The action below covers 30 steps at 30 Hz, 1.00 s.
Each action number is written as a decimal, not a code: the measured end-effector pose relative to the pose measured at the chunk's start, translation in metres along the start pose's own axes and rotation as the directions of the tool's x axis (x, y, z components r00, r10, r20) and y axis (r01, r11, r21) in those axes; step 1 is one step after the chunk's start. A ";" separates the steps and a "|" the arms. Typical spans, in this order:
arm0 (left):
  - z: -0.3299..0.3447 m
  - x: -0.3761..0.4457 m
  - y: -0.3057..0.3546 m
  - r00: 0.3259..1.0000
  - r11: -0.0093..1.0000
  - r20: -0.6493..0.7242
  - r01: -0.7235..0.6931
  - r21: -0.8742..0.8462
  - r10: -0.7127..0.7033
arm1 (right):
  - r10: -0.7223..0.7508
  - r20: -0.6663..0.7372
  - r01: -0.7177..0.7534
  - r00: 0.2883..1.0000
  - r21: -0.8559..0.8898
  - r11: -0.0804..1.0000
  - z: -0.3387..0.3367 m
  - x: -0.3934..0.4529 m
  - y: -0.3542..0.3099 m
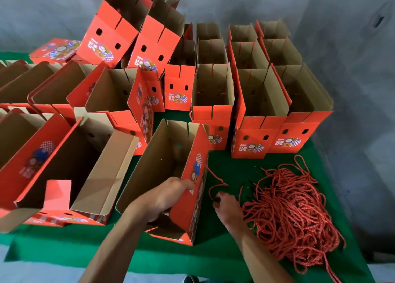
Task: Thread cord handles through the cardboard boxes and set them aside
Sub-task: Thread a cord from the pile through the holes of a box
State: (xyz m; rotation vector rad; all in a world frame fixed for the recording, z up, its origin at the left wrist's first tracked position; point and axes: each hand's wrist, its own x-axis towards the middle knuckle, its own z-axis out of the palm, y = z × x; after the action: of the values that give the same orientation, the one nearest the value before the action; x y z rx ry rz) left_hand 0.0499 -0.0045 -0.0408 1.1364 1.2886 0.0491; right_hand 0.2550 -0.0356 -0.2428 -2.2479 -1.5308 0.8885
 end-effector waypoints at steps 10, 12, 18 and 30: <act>-0.032 -0.020 -0.002 0.995 0.975 -0.040 -0.099 -0.199 0.093 | -0.028 0.228 -0.159 0.973 0.756 0.635 -0.023 -0.032 -0.049; -0.033 -0.021 -0.004 0.995 0.966 -0.032 -0.100 -0.240 0.095 | -0.074 0.195 -0.136 0.978 0.865 0.482 -0.032 -0.044 -0.067; -0.038 -0.020 -0.010 0.996 0.957 -0.045 -0.087 -0.275 0.078 | -0.214 0.049 0.050 0.976 0.899 0.435 -0.039 -0.070 -0.097; -0.040 -0.020 -0.008 0.984 0.955 0.088 -0.126 -0.269 0.155 | -0.170 0.043 0.024 0.985 0.928 0.372 -0.027 -0.072 -0.096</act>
State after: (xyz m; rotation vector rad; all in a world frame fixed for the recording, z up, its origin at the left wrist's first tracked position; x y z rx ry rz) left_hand 0.0080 0.0046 -0.0260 0.9865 1.0677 0.2541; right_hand 0.1834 -0.0600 -0.1463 -1.2239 -0.7648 1.4117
